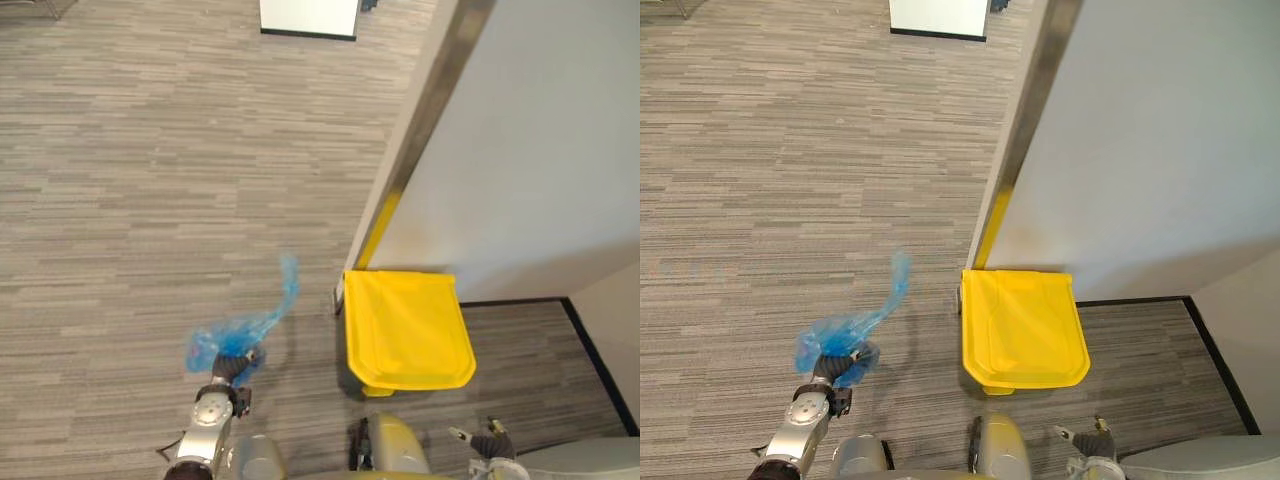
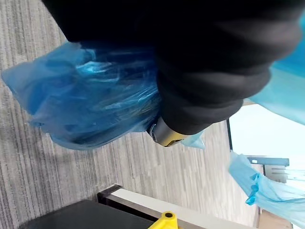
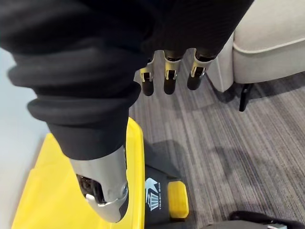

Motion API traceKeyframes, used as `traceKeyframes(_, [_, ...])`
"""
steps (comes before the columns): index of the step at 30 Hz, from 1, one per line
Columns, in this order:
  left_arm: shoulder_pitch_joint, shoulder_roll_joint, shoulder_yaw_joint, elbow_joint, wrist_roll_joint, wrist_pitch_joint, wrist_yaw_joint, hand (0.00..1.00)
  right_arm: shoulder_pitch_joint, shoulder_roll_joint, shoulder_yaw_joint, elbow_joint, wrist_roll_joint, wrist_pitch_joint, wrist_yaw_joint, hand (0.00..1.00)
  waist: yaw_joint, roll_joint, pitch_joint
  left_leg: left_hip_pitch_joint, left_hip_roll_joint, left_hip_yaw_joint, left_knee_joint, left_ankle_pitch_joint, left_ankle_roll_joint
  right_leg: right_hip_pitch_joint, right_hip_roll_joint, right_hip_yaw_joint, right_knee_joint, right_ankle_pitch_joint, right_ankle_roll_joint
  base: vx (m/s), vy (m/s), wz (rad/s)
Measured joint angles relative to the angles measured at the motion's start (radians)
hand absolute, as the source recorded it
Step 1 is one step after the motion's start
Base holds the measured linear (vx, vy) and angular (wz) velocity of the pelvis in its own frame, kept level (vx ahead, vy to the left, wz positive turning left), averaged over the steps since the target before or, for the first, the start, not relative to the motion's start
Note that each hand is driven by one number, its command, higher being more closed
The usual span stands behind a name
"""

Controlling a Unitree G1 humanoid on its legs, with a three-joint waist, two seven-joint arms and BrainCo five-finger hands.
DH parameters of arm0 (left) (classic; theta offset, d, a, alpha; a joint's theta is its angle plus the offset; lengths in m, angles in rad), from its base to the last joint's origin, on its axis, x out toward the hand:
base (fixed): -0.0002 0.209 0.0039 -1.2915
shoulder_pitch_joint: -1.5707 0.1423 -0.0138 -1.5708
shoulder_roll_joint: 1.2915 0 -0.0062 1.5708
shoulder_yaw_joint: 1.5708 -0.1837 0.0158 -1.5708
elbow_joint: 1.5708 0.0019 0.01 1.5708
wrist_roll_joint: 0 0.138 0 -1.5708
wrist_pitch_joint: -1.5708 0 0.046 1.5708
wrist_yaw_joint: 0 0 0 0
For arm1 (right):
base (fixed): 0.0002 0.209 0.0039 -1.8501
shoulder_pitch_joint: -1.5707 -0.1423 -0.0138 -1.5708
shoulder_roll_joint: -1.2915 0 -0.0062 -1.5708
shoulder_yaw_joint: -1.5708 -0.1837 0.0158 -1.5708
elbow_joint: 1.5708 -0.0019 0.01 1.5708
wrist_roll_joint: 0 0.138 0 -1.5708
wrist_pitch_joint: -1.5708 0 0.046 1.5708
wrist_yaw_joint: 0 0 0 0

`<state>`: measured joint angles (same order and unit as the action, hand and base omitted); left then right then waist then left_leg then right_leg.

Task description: Gather rubbish on tea table into small bin, then transfer packed bag to large trash can.

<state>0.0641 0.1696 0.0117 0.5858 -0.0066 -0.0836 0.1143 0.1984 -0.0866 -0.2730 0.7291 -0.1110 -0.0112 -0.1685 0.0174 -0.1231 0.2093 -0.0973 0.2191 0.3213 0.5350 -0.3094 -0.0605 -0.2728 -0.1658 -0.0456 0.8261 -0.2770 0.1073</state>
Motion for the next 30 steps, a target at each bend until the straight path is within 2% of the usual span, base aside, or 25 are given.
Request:
traceKeyframes(1, [0.020,-0.002,0.010,0.001,0.000,0.004,0.003,1.00,-0.011,-0.002,0.016,-0.001,0.000,-0.011,0.000,0.00,0.001,-0.003,-0.006,-0.020,0.025,-0.010,0.013,0.015,-0.031,0.009,0.034,0.010,-0.049,-0.041,0.008,-0.15,-0.332,0.00])
traceKeyframes(2, [0.025,0.000,0.017,0.001,-0.001,0.006,0.004,1.00,-0.014,-0.005,0.017,0.000,0.000,-0.014,-0.001,0.00,0.004,0.007,-0.012,-0.029,0.030,-0.010,0.011,0.018,-0.038,0.013,0.050,0.012,-0.081,-0.045,0.007,-0.17,-0.282,-0.37])
traceKeyframes(3, [0.043,-0.029,0.031,0.001,-0.003,0.008,0.015,1.00,-0.030,-0.018,0.023,-0.005,0.000,-0.026,-0.003,0.00,0.021,0.048,-0.037,-0.062,0.068,-0.009,-0.022,0.038,-0.066,0.022,0.114,0.025,-0.218,-0.056,-0.018,-0.18,-0.296,-0.78])
traceKeyframes(4, [0.048,-0.050,0.032,0.000,-0.023,0.007,0.023,1.00,-0.062,-0.041,0.047,-0.001,0.000,-0.032,-0.004,0.00,0.036,0.084,-0.027,-0.069,0.109,0.005,-0.076,0.095,-0.064,0.011,0.148,0.023,-0.243,-0.032,-0.059,-0.19,-0.294,-0.75])
traceKeyframes(5, [0.052,-0.048,0.028,0.000,-0.026,0.007,0.021,1.00,-0.062,-0.042,0.050,-0.001,0.000,-0.035,-0.003,0.00,0.030,0.074,-0.030,-0.070,0.090,0.012,-0.084,0.112,-0.074,0.009,0.133,0.035,-0.250,-0.029,-0.056,-0.15,-0.308,-0.41])
traceKeyframes(7, [0.066,-0.072,0.024,0.020,-0.035,0.010,0.023,1.00,-0.080,-0.070,0.047,0.038,0.000,-0.027,-0.005,0.00,0.009,0.091,-0.019,-0.054,0.081,-0.037,-0.126,0.158,-0.077,-0.005,0.160,0.043,-0.228,-0.019,-0.096,-0.14,-0.234,-0.15])
traceKeyframes(9, [0.074,-0.083,0.024,0.028,-0.044,0.010,0.021,1.00,-0.083,-0.089,0.042,0.044,0.000,-0.024,-0.005,0.00,-0.004,0.108,-0.022,-0.054,0.070,-0.069,-0.144,0.161,-0.077,-0.010,0.173,0.039,-0.245,-0.004,-0.116,-0.15,-0.167,-0.15])
traceKeyframes(10, [0.071,-0.088,0.024,0.032,-0.044,0.010,0.020,1.00,-0.081,-0.099,0.035,0.050,0.000,-0.024,-0.006,0.00,-0.006,0.117,-0.023,-0.052,0.055,-0.069,-0.154,0.161,-0.076,-0.013,0.177,0.037,-0.264,0.008,-0.114,-0.14,-0.100,-0.06])
traceKeyframes(13, [0.071,-0.088,0.025,0.032,-0.044,0.008,0.018,1.00,-0.075,-0.098,0.031,0.076,0.000,-0.023,-0.006,0.00,-0.005,0.122,-0.024,-0.032,0.008,-0.067,-0.152,0.144,-0.053,-0.008,0.173,0.036,-0.326,0.045,-0.129,-0.14,0.002,-0.04])
traceKeyframes(14, [0.071,-0.089,0.025,0.035,-0.044,0.007,0.017,1.00,-0.074,-0.094,0.022,0.087,0.002,-0.023,-0.006,0.00,-0.006,0.122,-0.024,-0.015,-0.022,-0.070,-0.169,0.134,-0.044,-0.002,0.164,0.033,-0.357,0.057,-0.122,-0.09,0.105,-0.10])
traceKeyframes(15, [0.073,-0.089,0.026,0.045,-0.044,0.007,0.016,1.00,-0.073,-0.089,-0.002,0.096,0.003,-0.023,-0.006,0.00,-0.005,0.144,-0.031,0.024,-0.047,-0.070,-0.267,0.132,-0.036,0.013,0.160,0.027,-0.398,0.070,-0.103,-0.03,0.109,-0.08])
traceKeyframes(16, [0.069,-0.087,0.031,0.052,-0.043,0.007,0.017,1.00,-0.074,-0.087,-0.005,0.102,0.003,-0.023,-0.006,0.00,-0.006,0.141,-0.031,0.029,-0.051,-0.066,-0.292,0.143,-0.028,0.016,0.154,0.027,-0.413,0.082,-0.097,-0.04,0.101,0.01])
traceKeyframes(17, [0.067,-0.087,0.032,0.055,-0.043,0.007,0.017,1.00,-0.073,-0.089,-0.009,0.104,0.004,-0.023,-0.005,0.00,-0.007,0.141,-0.031,0.030,-0.060,-0.067,-0.311,0.155,-0.026,0.023,0.147,0.026,-0.442,0.123,-0.093,-0.05,0.069,0.07])
traceKeyframes(21, [0.063,-0.085,0.031,0.077,-0.041,0.007,0.016,1.00,-0.072,-0.085,-0.041,0.119,0.005,-0.023,-0.006,0.00,-0.008,0.153,-0.036,0.046,-0.064,-0.049,-0.333,0.163,-0.029,0.064,0.146,0.035,-0.528,0.173,-0.073,0.01,0.105,-0.08])
traceKeyframes(30, [0.065,-0.055,0.040,0.114,-0.022,0.008,0.018,1.00,-0.100,-0.085,-0.044,0.123,0.025,-0.023,-0.006,0.00,-0.009,0.158,-0.038,0.111,-0.085,0.003,-0.382,0.176,-0.020,0.136,0.155,0.094,-0.666,0.252,-0.063,0.08,0.063,-0.22])
